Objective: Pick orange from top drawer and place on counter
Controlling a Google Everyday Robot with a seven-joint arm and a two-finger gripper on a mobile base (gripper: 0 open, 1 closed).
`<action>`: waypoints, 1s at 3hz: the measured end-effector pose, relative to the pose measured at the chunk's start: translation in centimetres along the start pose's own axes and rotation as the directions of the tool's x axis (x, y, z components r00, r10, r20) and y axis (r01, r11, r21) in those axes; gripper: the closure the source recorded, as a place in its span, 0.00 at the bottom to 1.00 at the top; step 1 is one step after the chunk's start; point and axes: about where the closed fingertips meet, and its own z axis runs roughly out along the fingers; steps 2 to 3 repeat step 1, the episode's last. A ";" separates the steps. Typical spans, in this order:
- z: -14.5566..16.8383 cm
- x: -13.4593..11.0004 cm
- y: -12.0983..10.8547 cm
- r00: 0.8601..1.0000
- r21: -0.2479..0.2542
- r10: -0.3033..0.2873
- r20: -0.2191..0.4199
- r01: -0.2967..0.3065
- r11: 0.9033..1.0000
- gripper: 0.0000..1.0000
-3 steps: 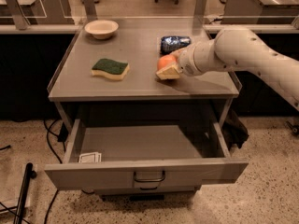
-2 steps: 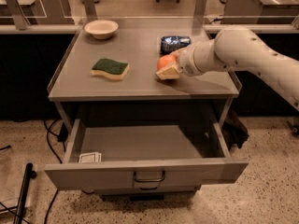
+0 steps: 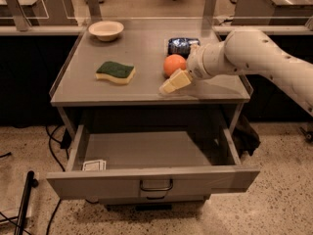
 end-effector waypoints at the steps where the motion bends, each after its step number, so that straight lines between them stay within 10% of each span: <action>1: 0.0 0.0 0.0 1.000 0.000 0.000 0.000 0.000 1.000 0.00; 3: 0.0 0.0 0.0 1.000 0.000 0.000 0.000 0.000 1.000 0.00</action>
Offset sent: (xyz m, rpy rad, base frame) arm 0.0000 0.0000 0.0000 0.0000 0.0000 0.0000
